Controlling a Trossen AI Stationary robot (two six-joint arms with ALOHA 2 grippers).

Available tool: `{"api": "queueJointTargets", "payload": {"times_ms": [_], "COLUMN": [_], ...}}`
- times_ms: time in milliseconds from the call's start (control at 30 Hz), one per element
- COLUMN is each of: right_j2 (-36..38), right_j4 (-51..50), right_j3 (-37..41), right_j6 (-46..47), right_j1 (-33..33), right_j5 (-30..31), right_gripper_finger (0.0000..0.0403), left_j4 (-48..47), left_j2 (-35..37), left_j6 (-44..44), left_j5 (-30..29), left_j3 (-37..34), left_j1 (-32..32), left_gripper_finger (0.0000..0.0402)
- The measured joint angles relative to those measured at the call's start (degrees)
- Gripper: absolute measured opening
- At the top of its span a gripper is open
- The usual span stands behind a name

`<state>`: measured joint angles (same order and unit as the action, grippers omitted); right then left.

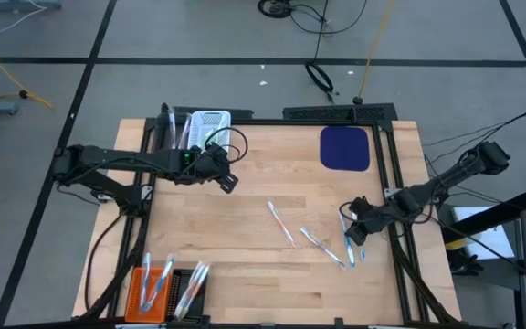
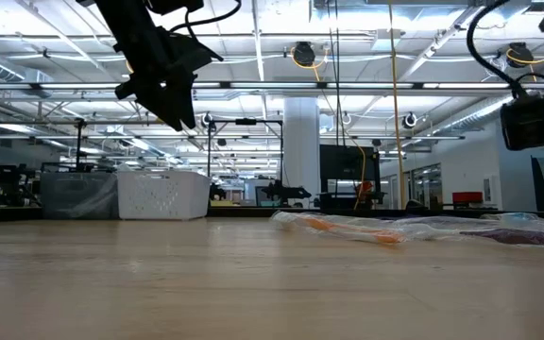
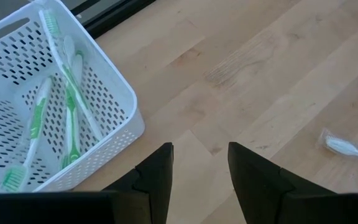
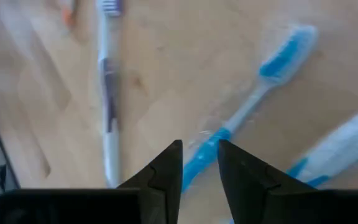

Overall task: Pick & Place Toothbrushes
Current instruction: Put the blue toothbrush into the orange bin

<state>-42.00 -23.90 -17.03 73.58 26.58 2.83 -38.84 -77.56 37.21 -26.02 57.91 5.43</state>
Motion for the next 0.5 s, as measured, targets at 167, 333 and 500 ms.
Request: {"api": "queueJointTargets", "payload": {"times_ms": [167,333,500], "right_j2": [0.0,0.1,0.2], "right_j4": [0.1,2.4,10.1], "right_j3": [1.7,3.9,7.9], "right_j6": [0.7,0.6,0.7], "right_j1": [-2.5,-3.4,-3.4], "right_j5": [0.2,0.1,0.2], "right_gripper_finger": [0.0087,0.0086,0.0086], "left_j4": [0.0,0.0,0.0], "left_j2": [0.0,0.0,0.0], "left_j6": [0.0,0.1,0.2], "left_j5": [0.0,0.0,0.0], "left_j3": [0.0,0.0,0.0], "left_j1": [0.0,0.0,0.0], "left_gripper_finger": [0.0157,0.0157,0.0157]}}
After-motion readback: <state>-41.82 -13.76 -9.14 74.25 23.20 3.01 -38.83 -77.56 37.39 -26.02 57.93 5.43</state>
